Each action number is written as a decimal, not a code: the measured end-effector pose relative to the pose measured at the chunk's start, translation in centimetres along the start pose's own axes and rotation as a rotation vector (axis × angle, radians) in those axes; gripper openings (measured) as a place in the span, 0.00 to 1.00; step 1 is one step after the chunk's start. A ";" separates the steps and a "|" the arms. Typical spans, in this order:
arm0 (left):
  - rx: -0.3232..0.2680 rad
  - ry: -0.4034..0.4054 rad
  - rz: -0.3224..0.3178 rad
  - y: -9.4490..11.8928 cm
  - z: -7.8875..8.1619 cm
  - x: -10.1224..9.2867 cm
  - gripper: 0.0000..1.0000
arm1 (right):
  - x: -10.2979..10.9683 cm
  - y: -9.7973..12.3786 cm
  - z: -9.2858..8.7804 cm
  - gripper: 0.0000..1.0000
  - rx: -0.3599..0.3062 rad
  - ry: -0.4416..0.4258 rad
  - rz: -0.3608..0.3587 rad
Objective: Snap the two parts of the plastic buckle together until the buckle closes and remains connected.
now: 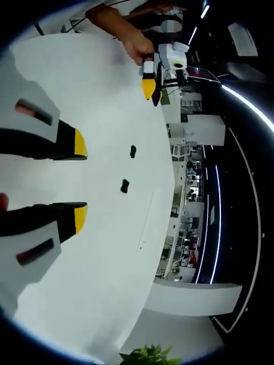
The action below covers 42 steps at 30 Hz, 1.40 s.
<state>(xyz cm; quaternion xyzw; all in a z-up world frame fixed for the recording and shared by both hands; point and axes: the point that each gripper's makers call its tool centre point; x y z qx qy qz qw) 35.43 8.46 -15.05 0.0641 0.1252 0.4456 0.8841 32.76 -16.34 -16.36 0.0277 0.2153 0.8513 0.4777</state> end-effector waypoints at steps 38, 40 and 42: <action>0.047 -0.038 -0.018 -4.3 0.7 -0.5 0.43 | -1.5 -4.4 3.3 0.29 0.005 0.039 0.043; 0.050 -0.040 -0.016 -4.5 0.8 -0.4 0.43 | -1.7 -4.6 3.4 0.29 0.008 0.041 0.042; 0.054 -0.043 -0.015 -4.7 0.8 -0.3 0.43 | -1.8 -4.7 3.5 0.29 0.008 0.041 0.041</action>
Point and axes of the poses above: the point that each gripper's makers call its tool centre point, and the gripper's own axes: y roughly backward along the fingers, x roughly to its left, z roughly out of its top, and after that the axes turned 4 degrees about y, right-handed
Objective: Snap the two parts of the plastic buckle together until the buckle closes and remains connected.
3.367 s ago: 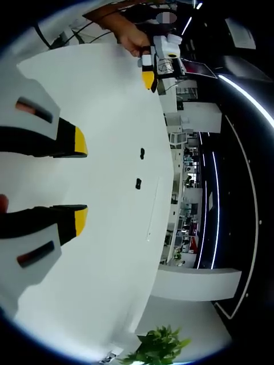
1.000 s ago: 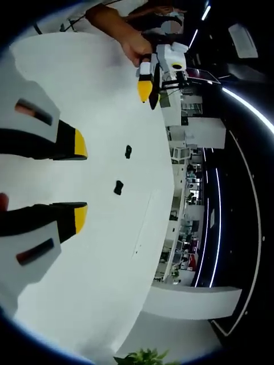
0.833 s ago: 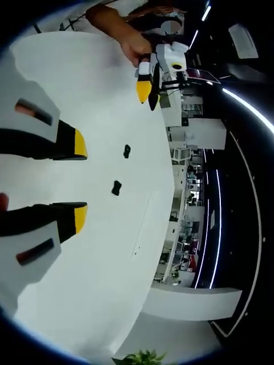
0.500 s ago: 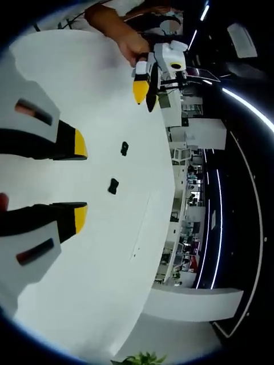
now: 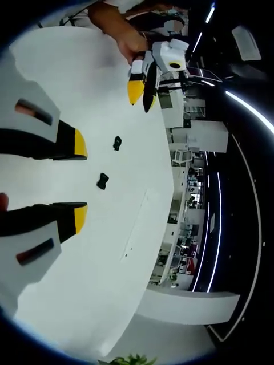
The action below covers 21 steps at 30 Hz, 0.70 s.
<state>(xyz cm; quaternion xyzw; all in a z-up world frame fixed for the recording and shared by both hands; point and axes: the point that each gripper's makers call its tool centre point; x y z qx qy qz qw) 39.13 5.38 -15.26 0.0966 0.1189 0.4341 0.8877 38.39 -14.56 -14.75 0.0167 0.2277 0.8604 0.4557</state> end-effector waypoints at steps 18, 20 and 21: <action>0.034 -0.038 -0.010 -2.1 0.0 -0.3 0.42 | -0.2 -1.1 0.6 0.29 -0.015 -0.067 0.047; 0.034 -0.033 -0.011 -2.2 0.1 -0.3 0.42 | -0.6 -1.2 0.7 0.29 -0.014 -0.052 0.034; 0.036 -0.032 -0.010 -2.3 0.1 -0.3 0.42 | -0.8 -1.3 0.9 0.29 -0.013 -0.048 0.032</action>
Point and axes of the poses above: the point that each gripper's makers call its tool centre point, and the gripper's own axes: y roughly backward along the fingers, x roughly to its left, z roughly out of its top, and after that the axes turned 4 degrees about y, right-handed
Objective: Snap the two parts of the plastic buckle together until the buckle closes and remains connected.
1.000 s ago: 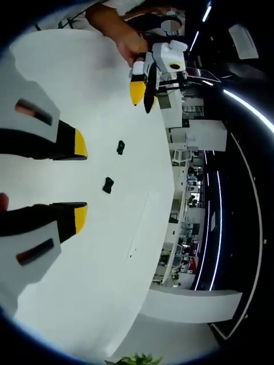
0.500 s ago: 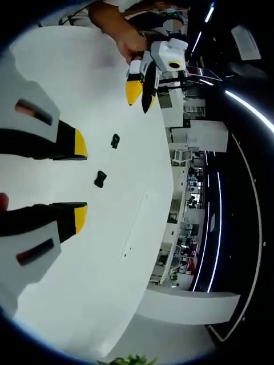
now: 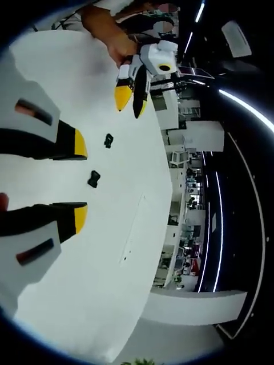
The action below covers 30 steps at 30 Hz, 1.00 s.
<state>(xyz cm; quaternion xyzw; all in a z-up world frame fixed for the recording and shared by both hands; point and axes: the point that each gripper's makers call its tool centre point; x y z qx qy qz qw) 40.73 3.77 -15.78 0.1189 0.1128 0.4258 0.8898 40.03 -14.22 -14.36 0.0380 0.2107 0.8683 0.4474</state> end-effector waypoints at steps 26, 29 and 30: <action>0.067 -0.002 -0.034 -2.7 -1.4 -0.4 0.38 | -1.3 -4.3 -0.1 0.28 0.050 0.051 0.002; 0.072 -0.013 -0.047 -3.0 -1.7 -0.8 0.37 | -1.2 -4.8 -0.3 0.28 0.059 0.053 0.009; 0.073 -0.022 -0.047 -3.1 -1.8 -0.9 0.36 | -1.2 -4.9 -0.3 0.28 0.060 0.051 0.010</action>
Point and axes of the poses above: the point that each gripper's makers call its tool centre point, and the gripper's own axes: y roughly backward along the fingers, x roughly to its left, z roughly out of its top, and after that the axes turned 4 degrees about y, right-handed
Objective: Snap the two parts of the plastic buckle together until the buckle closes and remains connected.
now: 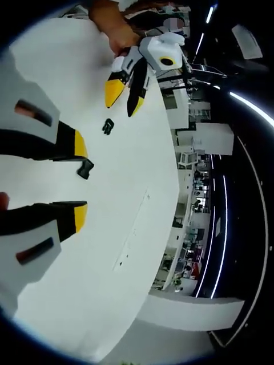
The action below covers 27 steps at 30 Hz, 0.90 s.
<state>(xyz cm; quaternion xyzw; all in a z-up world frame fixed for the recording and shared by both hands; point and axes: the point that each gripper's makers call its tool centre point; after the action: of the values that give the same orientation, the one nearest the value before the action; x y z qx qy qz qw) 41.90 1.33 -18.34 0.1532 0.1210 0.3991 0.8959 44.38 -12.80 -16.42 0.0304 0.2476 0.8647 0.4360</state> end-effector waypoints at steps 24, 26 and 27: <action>0.066 0.003 -0.001 -2.9 -0.8 0.4 0.30 | 1.3 -2.8 -1.6 0.28 0.026 -0.004 0.044; 0.069 0.012 -0.008 -3.0 -1.0 0.4 0.29 | 1.4 -2.8 -1.7 0.28 0.026 -0.007 0.048; 0.073 0.012 -0.009 -3.1 -1.1 0.4 0.29 | 1.4 -2.9 -1.7 0.28 0.026 -0.007 0.048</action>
<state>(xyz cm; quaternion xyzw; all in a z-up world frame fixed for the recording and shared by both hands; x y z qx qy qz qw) 43.89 -0.08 -20.57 0.1827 0.1418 0.3913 0.8907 45.16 -10.98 -19.49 0.0450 0.2565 0.8716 0.4154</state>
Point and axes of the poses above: the point that each gripper's makers call its tool centre point, and the gripper's own axes: y roughly backward along the fingers, x roughly to its left, z roughly out of its top, and after that the axes turned 4 degrees about y, right-handed
